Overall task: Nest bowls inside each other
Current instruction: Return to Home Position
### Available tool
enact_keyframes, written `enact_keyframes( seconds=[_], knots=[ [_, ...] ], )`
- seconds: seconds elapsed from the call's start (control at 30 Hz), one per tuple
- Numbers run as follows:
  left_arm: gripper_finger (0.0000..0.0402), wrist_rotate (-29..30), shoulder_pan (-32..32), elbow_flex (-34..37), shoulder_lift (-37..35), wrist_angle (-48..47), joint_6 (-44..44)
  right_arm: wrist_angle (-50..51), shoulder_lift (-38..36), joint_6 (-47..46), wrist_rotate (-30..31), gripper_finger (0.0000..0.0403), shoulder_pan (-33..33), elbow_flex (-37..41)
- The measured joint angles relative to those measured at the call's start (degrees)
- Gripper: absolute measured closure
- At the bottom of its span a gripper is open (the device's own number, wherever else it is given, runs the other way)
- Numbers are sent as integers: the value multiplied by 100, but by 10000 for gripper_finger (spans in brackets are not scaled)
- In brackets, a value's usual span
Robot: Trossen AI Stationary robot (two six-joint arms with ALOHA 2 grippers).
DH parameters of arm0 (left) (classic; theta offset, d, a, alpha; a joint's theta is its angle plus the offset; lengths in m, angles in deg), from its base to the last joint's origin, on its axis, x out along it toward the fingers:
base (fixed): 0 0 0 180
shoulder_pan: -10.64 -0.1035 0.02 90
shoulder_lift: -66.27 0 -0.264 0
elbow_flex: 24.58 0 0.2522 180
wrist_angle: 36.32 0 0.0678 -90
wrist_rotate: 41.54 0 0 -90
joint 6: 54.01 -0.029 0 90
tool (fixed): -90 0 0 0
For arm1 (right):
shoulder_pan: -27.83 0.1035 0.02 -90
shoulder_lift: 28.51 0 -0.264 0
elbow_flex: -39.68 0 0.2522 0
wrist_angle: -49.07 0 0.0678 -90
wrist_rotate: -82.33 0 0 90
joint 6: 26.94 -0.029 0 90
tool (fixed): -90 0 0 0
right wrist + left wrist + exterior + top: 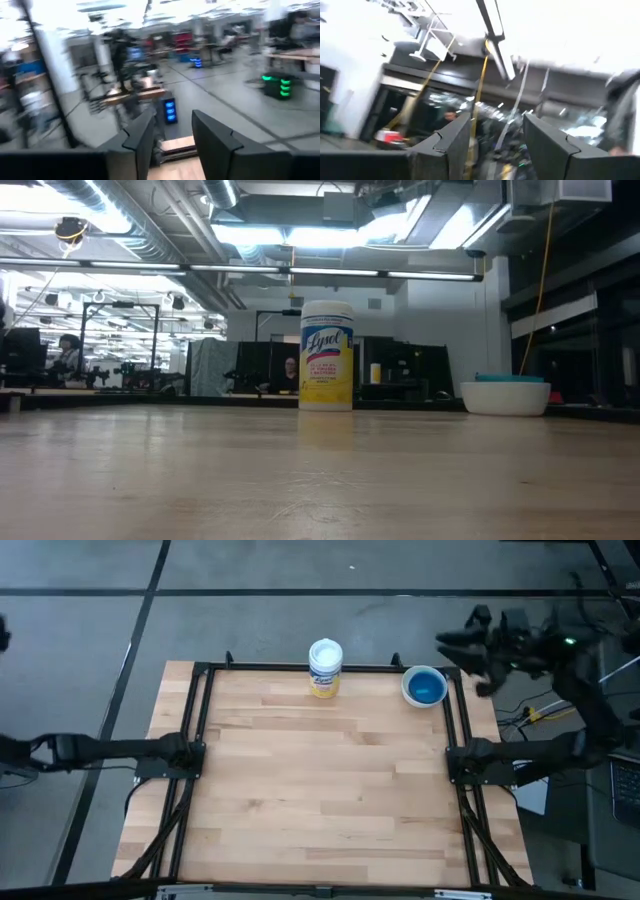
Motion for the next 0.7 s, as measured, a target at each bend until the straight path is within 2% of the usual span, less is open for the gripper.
enact_keyframes(
  seconds=[0.1,0.2,0.27,0.33,0.4,0.47,0.5,0.53,0.6,0.7],
  knots=[
    [224,-134,-355,119,-314,6,1025,492,-279,-21,-367,277,196,5],
    [224,-387,-717,256,-580,-173,1321,882,-492,-9,-126,286,311,11],
    [224,-620,-971,323,-724,-474,995,841,-597,-26,36,286,373,10],
    [224,-802,-1114,309,-832,-1121,849,854,-678,46,-242,281,448,5],
    [224,-926,-1142,265,-896,-1515,1076,1087,-748,17,-543,275,498,5],
    [224,-1459,-1072,195,-1013,-2001,471,1638,-899,-158,-651,269,532,14],
    [224,-1668,-1056,125,-1072,-2267,84,1876,-1008,-190,-467,266,546,18],
    [224,-1654,-1053,28,-1124,-2600,-127,1945,-1143,-175,-252,262,550,18],
    [224,-1099,-955,-115,-1282,-3085,-267,1909,-1482,-28,-91,256,550,15],
    [224,-694,-438,17,-1915,-2816,-673,1992,-2081,343,-165,248,547,7]
  ],
)
